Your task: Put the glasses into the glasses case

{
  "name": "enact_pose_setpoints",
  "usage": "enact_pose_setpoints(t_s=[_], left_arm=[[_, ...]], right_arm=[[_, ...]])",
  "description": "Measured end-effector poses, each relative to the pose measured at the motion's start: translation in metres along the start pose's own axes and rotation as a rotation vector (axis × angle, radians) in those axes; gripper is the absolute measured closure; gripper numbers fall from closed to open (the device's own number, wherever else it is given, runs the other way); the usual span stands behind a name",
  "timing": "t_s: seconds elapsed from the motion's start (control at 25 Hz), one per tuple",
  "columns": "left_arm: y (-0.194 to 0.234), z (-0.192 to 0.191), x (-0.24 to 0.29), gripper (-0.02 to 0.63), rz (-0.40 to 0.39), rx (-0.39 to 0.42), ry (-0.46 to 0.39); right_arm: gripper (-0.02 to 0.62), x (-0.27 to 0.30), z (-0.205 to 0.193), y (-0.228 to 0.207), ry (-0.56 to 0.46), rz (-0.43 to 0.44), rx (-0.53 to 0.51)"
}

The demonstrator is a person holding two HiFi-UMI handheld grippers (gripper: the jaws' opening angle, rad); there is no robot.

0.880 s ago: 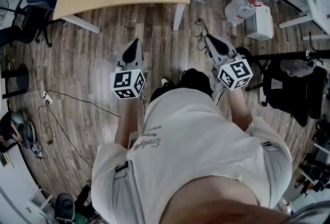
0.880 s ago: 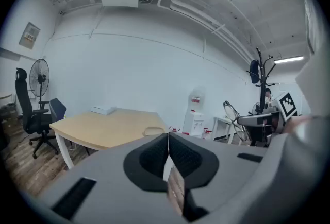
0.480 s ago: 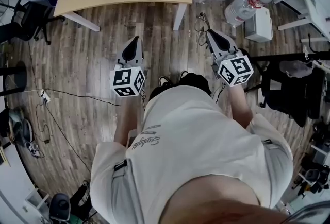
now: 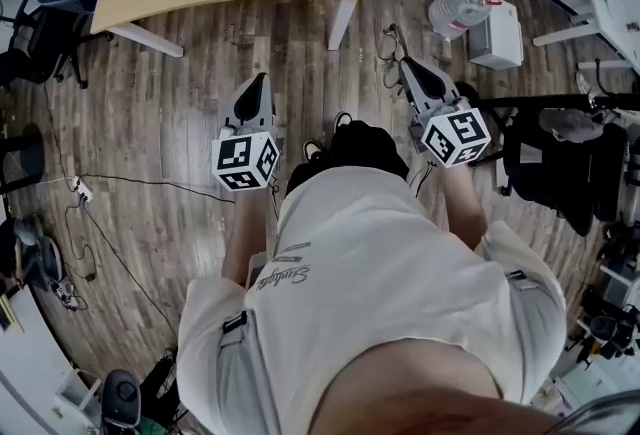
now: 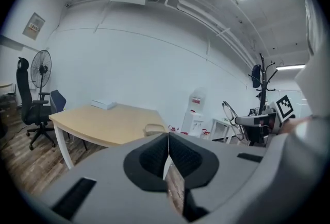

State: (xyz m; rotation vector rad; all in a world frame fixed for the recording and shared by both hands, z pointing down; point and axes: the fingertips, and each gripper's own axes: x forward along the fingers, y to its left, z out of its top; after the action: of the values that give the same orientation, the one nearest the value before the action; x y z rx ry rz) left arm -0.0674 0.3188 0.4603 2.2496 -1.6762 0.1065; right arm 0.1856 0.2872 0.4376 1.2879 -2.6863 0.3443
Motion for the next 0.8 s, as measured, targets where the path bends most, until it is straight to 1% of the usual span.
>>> enact_pose_setpoints(t_s=[0.2, 0.36, 0.48, 0.6, 0.72, 0.8], left_arm=[[0.01, -0.005, 0.016, 0.591, 0.001, -0.004, 0.036], [0.015, -0.004, 0.037, 0.591, 0.001, -0.001, 0.061], [0.024, 0.001, 0.061, 0.591, 0.009, 0.009, 0.087], [0.034, 0.011, 0.088, 0.591, 0.015, 0.021, 0.118], [0.038, 0.023, 0.125, 0.591, -0.003, 0.054, 0.137], [0.04, 0.034, 0.15, 0.591, -0.012, 0.068, 0.142]], right_arm=[[0.584, 0.012, -0.004, -0.009, 0.015, -0.012, 0.0], [0.584, 0.031, -0.012, -0.024, 0.02, -0.005, 0.069], [0.584, 0.058, -0.014, -0.041, 0.021, 0.0, 0.101], [0.584, 0.093, -0.004, -0.06, 0.009, 0.014, 0.109], [0.584, 0.13, 0.017, -0.083, -0.024, 0.028, 0.067], [0.584, 0.152, 0.029, -0.098, -0.046, 0.03, 0.056]])
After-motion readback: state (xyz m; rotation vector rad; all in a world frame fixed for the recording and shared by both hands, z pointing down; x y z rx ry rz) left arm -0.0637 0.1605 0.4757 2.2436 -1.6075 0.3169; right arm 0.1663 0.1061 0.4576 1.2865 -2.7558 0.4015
